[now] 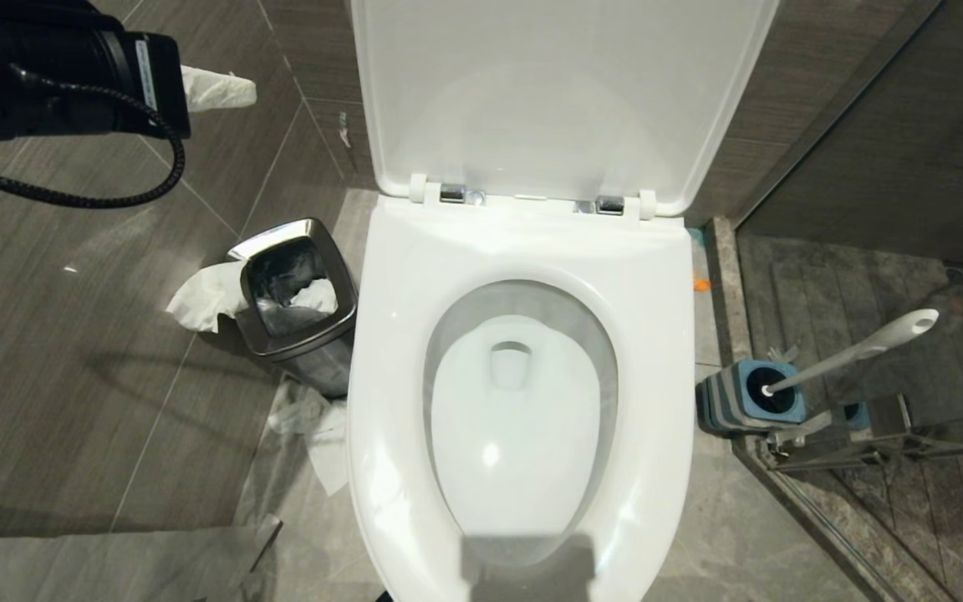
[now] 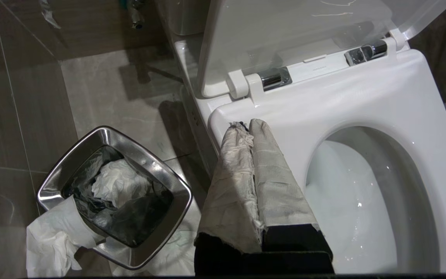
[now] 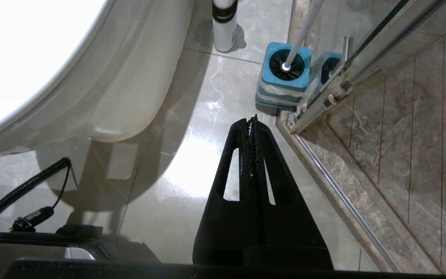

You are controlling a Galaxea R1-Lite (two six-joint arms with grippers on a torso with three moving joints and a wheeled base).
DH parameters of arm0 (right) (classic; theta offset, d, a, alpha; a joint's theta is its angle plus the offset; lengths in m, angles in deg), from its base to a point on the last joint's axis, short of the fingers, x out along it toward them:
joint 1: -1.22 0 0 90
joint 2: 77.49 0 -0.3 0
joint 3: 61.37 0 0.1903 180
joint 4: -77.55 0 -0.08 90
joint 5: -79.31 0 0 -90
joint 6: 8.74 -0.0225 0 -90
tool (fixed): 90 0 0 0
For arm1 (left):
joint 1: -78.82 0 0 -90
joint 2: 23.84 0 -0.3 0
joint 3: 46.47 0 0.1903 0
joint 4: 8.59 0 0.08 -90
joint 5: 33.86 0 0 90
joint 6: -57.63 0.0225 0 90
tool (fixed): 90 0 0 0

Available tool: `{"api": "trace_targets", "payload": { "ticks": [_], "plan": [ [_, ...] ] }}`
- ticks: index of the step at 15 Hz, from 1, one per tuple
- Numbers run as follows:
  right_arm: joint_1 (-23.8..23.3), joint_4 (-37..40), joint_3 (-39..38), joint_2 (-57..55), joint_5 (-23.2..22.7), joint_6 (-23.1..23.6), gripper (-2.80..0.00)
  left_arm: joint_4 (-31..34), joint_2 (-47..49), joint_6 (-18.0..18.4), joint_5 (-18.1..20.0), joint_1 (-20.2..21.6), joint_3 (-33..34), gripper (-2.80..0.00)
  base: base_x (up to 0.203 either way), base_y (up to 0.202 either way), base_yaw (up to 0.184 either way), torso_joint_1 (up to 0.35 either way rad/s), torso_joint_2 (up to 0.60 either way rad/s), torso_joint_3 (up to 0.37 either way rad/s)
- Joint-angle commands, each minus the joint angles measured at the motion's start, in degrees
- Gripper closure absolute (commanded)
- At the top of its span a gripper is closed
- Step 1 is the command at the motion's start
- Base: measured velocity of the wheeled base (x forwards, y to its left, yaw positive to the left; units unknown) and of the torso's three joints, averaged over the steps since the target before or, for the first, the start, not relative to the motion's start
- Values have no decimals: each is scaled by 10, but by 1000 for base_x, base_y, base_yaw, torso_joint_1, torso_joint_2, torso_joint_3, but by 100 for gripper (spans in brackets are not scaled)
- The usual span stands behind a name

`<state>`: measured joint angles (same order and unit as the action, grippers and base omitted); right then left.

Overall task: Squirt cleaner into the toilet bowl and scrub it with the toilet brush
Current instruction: Close the toilet lid

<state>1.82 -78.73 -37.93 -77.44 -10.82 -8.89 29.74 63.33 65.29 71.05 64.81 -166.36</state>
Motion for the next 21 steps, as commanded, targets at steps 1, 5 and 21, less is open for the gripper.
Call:
{"api": "trace_targets", "payload": {
  "ticks": [1, 5, 21],
  "plan": [
    [0, 0, 0, 0, -1, 0, 0, 1, -4, 1, 0, 0, 0, 0, 0, 0, 0, 6, -1, -89],
    [0, 0, 0, 0, -1, 0, 0, 1, -12, 2, -1, 0, 7, 0, 0, 0, 0, 3, -1, -40],
    [0, 0, -1, 0, -1, 0, 0, 10, -36, 1, -2, -8, 29, 0, 0, 0, 0, 1, 0, -32]
  ]
}}
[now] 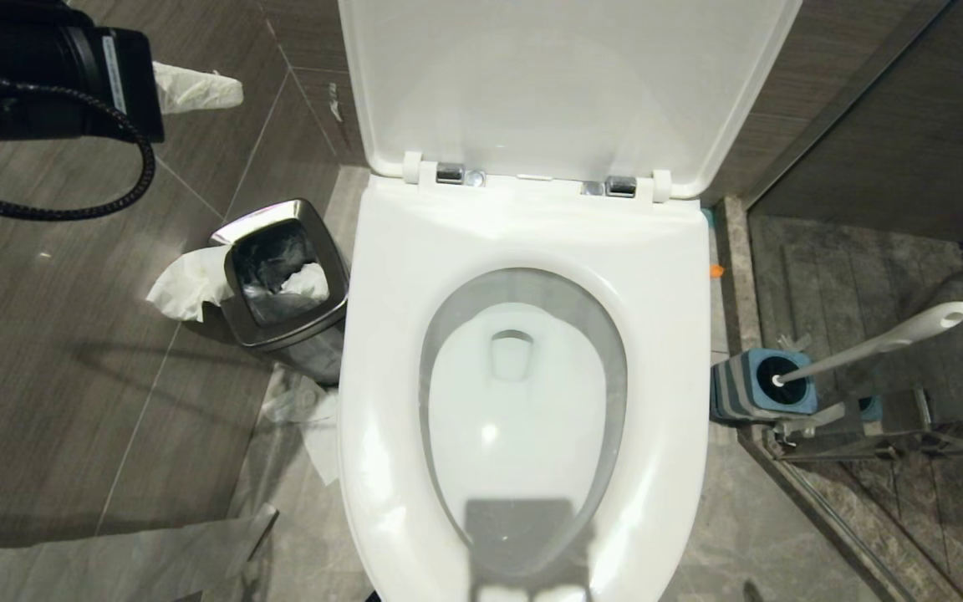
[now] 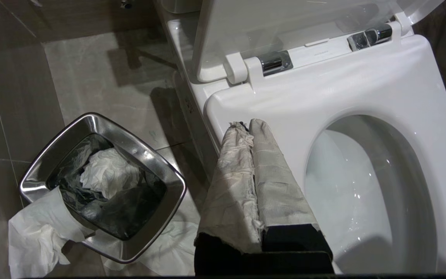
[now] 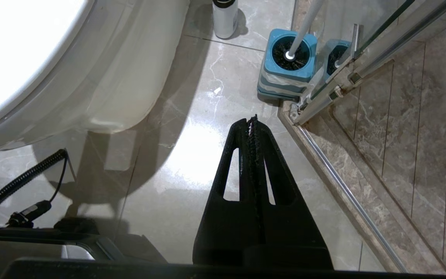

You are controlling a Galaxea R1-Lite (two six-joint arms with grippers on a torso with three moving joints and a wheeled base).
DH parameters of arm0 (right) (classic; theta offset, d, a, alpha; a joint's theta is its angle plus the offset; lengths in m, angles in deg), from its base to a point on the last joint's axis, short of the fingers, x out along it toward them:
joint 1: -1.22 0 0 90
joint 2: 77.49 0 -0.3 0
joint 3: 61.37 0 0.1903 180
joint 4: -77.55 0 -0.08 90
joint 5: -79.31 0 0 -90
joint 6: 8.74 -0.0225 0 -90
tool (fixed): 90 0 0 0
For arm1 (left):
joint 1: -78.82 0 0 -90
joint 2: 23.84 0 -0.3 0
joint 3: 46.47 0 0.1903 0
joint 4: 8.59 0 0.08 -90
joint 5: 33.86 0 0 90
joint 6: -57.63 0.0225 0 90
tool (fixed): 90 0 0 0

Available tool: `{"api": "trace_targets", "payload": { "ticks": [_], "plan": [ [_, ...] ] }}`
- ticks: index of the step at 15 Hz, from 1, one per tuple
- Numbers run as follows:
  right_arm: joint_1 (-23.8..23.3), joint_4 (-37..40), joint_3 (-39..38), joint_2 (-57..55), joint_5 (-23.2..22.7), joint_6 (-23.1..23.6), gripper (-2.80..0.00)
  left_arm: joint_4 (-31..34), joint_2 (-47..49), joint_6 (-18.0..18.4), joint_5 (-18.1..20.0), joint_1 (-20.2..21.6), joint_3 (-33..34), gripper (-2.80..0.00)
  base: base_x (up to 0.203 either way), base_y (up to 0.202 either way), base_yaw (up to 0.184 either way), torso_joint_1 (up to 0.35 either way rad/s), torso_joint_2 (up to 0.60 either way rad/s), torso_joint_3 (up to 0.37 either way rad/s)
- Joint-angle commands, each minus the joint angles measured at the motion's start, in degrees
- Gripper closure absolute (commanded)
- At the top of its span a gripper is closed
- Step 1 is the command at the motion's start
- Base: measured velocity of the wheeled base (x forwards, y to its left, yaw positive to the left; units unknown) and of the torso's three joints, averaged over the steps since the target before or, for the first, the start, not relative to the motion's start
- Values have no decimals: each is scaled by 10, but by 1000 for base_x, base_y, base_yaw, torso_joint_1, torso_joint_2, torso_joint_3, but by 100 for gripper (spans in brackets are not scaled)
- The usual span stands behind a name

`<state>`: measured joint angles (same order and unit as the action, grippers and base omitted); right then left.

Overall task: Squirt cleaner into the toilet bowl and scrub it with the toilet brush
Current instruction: Close the toilet lid

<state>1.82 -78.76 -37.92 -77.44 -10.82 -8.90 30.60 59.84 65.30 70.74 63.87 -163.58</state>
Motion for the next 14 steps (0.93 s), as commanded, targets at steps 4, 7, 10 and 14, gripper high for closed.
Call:
{"api": "trace_targets", "payload": {
  "ticks": [4, 7, 10, 14],
  "plan": [
    [-1, 0, 0, 0, 0, 0, 0, 2, -6, -1, 1, 4, 3, 0, 0, 0, 0, 0, 0, 0],
    [0, 0, 0, 0, 0, 0, 0, 14, -12, -1, 1, 5, 5, 0, 0, 0, 0, 0, 0, 0],
    [0, 0, 0, 0, 0, 0, 0, 13, -14, -2, 3, 5, 8, 0, 152, 0, 1, 3, 3, 2],
    [0, 0, 0, 0, 0, 0, 0, 11, -18, -2, 4, 5, 12, 0, 15, 0, 0, 2, 1, 1]
  ]
}}
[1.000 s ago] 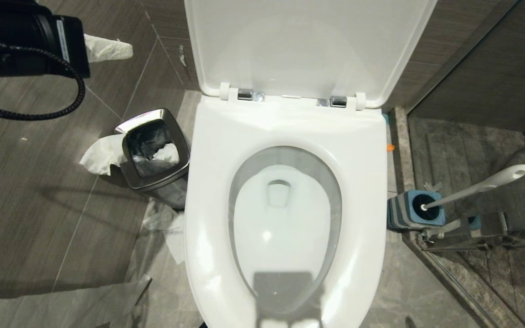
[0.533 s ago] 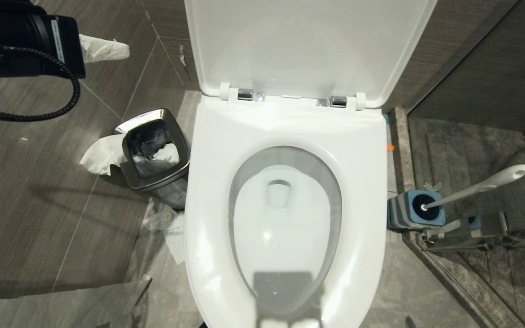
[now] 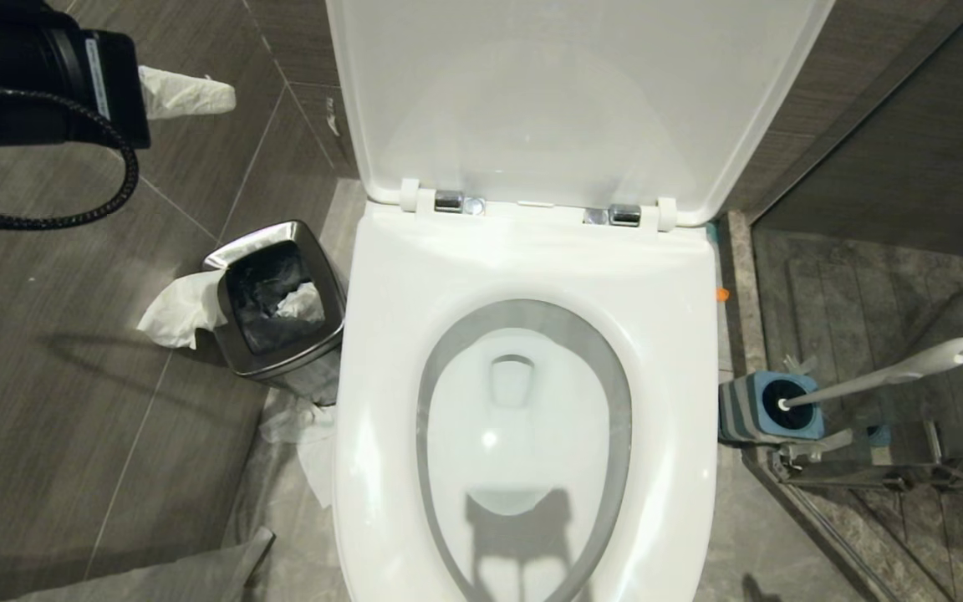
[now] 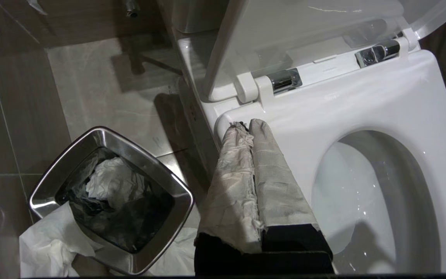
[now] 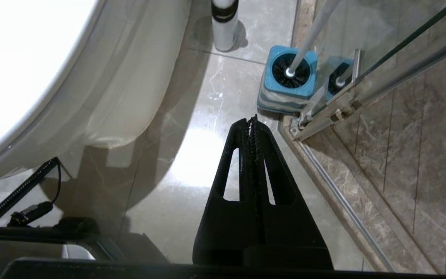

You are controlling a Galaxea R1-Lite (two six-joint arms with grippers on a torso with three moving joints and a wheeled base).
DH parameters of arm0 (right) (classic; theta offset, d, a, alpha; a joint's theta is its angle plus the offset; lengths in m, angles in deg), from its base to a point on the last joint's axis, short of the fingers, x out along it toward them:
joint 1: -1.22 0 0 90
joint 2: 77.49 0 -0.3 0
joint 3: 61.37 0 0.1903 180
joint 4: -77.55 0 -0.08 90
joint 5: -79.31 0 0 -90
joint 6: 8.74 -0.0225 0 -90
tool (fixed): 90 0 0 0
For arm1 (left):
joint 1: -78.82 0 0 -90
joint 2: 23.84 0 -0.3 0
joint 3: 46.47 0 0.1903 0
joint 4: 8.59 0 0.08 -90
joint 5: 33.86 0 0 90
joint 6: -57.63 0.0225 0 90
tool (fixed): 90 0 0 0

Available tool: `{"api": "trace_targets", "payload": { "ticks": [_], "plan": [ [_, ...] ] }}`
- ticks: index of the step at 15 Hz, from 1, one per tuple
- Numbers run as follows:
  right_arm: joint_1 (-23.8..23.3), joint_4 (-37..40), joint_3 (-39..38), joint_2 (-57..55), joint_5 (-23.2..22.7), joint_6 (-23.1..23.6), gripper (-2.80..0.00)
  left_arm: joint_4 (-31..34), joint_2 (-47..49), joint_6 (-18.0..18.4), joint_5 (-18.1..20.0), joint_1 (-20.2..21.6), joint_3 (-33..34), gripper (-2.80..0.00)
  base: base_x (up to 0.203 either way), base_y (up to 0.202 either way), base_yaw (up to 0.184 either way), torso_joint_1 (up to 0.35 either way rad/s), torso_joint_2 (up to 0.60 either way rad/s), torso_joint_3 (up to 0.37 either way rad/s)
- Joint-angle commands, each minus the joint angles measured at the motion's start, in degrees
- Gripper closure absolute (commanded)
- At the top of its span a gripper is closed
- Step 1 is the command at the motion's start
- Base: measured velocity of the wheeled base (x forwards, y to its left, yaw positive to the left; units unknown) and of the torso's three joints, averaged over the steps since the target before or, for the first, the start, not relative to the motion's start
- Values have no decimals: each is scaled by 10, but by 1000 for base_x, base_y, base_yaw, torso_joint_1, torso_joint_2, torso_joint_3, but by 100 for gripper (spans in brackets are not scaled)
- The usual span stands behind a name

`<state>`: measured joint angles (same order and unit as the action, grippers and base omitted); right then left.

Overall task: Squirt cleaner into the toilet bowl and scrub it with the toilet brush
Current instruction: Close the toilet lid

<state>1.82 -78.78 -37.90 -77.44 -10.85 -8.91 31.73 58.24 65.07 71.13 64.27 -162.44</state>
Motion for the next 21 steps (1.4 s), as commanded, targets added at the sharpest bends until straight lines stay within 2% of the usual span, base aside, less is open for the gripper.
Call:
{"api": "trace_targets", "payload": {
  "ticks": [1, 4, 7, 10, 13, 14, 16, 17, 19, 21],
  "plan": [
    [0, 0, 0, 0, 0, 0, 0, 1, -4, 1, -1, 1, 0, 0, 0, 0, 0, 0, 0, 0],
    [0, 0, 0, 0, 0, 0, 0, 5, -9, 0, -1, 1, 1, 0, 25, 0, -1, 0, 1, 1],
    [0, 0, 0, 0, 0, 0, 0, 4, -12, 0, 2, 0, 3, 0, 156, 0, -1, 4, 0, 1],
    [0, 0, -1, 0, 0, 0, 0, 1, -15, -7, 5, -1, -2, 0, 0, 0, 0, 0, 0, 0],
    [0, 0, 0, 0, 0, 0, 0, -14, -20, -79, 32, -16, -9, 0, 0, 0, 0, 0, 0, 0],
    [0, 0, 0, 0, 0, 0, 0, -51, -17, -109, 50, -20, -8, 0, 0, 0, 0, 0, 0, 0],
    [0, 0, -1, 0, 0, 0, 0, -166, -4, -171, 82, -21, -9, 0, 0, 0, 0, 0, 0, 0],
    [0, 0, 0, 0, 0, 0, 0, -212, 2, -213, 95, -21, -14, 0, 0, 0, 0, 0, 0, 0],
    [0, 0, 0, 0, 0, 0, 0, -278, 6, -283, 130, -22, -27, 0, 0, 0, 0, 0, 0, 0],
    [0, 0, -1, 0, 0, 0, 0, -331, 19, -287, 136, -22, -29, 0, 0, 0, 0, 0, 0, 0]
  ]
}}
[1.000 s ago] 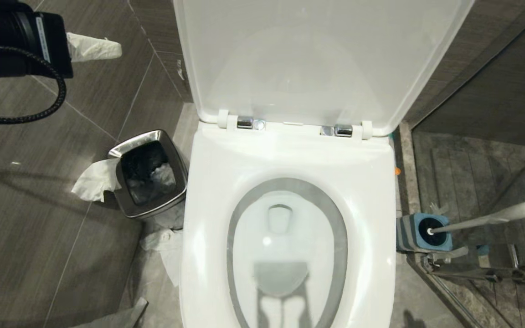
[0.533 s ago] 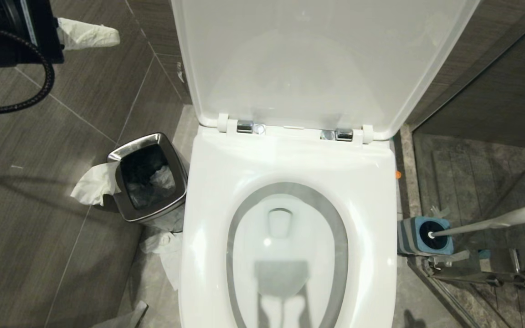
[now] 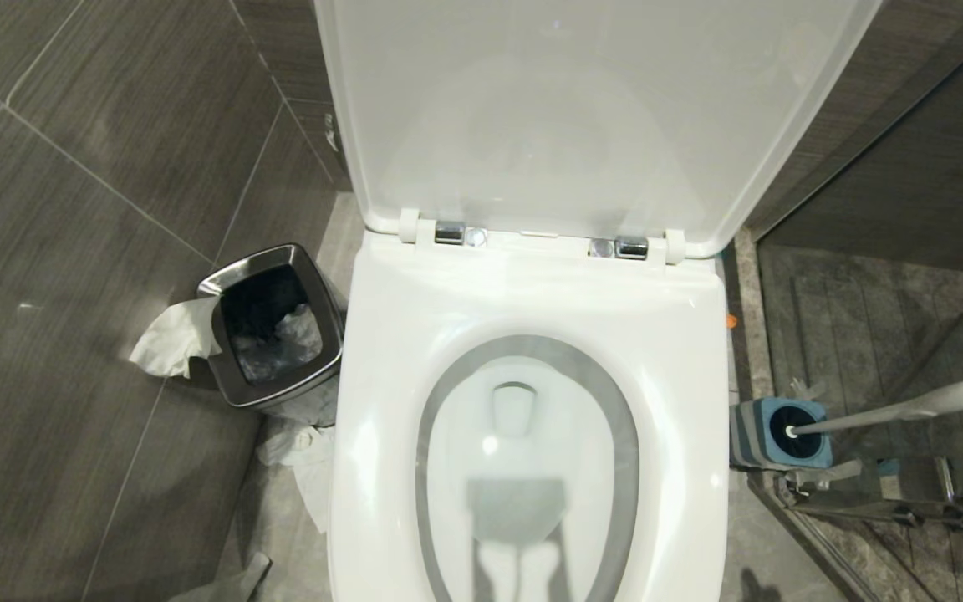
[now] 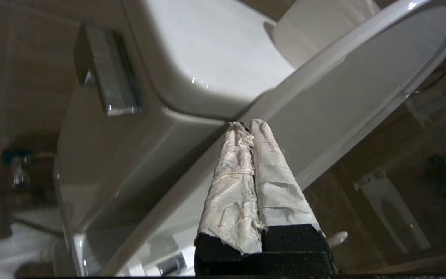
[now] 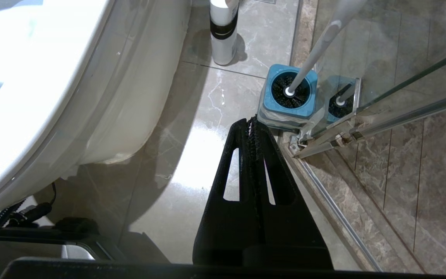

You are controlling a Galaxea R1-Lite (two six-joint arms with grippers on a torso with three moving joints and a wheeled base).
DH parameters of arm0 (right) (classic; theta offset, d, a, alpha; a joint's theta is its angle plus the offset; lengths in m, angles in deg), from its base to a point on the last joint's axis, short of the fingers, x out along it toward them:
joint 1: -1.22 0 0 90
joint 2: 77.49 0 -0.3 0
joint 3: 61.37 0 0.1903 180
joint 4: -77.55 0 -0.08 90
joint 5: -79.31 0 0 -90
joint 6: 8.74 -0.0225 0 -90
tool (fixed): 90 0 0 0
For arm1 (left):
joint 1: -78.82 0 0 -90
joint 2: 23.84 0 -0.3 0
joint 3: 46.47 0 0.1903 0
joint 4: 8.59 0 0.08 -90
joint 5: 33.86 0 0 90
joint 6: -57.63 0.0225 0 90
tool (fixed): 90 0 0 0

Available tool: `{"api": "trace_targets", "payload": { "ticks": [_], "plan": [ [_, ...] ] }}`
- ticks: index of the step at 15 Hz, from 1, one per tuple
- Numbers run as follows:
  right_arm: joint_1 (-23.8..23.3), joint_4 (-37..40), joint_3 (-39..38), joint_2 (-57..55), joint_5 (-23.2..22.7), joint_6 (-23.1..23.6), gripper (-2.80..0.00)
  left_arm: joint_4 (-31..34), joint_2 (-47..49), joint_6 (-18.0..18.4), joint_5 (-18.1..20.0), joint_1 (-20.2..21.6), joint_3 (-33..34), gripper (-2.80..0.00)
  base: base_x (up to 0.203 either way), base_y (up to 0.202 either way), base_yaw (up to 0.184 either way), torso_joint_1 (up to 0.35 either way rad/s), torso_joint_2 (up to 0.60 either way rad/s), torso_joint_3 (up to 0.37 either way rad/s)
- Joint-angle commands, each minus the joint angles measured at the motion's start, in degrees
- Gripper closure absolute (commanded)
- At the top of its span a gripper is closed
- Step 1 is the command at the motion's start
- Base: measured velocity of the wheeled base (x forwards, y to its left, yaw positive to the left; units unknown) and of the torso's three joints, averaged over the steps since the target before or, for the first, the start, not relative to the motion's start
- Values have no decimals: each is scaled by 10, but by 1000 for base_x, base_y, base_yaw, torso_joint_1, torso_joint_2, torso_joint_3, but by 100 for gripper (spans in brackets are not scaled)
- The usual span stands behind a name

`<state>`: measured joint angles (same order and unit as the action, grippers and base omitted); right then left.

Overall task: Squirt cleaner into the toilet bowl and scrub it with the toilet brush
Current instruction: Close the toilet lid

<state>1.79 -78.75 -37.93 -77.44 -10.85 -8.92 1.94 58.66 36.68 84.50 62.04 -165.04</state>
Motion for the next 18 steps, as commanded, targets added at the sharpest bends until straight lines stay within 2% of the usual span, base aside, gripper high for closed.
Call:
{"api": "trace_targets", "payload": {
  "ticks": [1, 3, 4, 6, 10, 14, 16, 18],
  "plan": [
    [0, 0, 0, 0, 0, 0, 0, -77, 27, -3, 3, -3, -3, 0, 0, 0, 0, 0, 0, 0],
    [0, 0, 0, 0, 0, 0, 0, -191, 57, -2, 9, -10, -2, 0, 0, 0, 0, 0, 0, 0],
    [0, 0, 0, 0, 0, 0, 0, -222, 69, -6, 24, -20, 1, 0, 0, 0, 0, 0, 0, 0],
    [0, 0, 0, 0, 0, 0, 0, -231, 85, -5, 33, -31, -1, 0, 0, 0, 0, 0, 0, 0],
    [0, 0, 0, 0, 0, 0, 0, -335, 129, 0, 64, -56, -2, 0, 0, 0, 0, 0, 0, 0],
    [0, 0, 0, 0, 0, 0, 0, -337, 147, 56, 60, -62, 1, 0, 0, 0, 0, 0, 0, 0],
    [0, 0, 0, 0, 0, 0, 0, -334, 147, 57, 49, -62, 2, 0, 0, 0, 0, 0, 0, 0],
    [0, 0, -1, 0, 0, 0, 0, -327, 145, 57, 13, -62, 2, 0, 0, 0, 0, 0, 0, 0]
  ]
}}
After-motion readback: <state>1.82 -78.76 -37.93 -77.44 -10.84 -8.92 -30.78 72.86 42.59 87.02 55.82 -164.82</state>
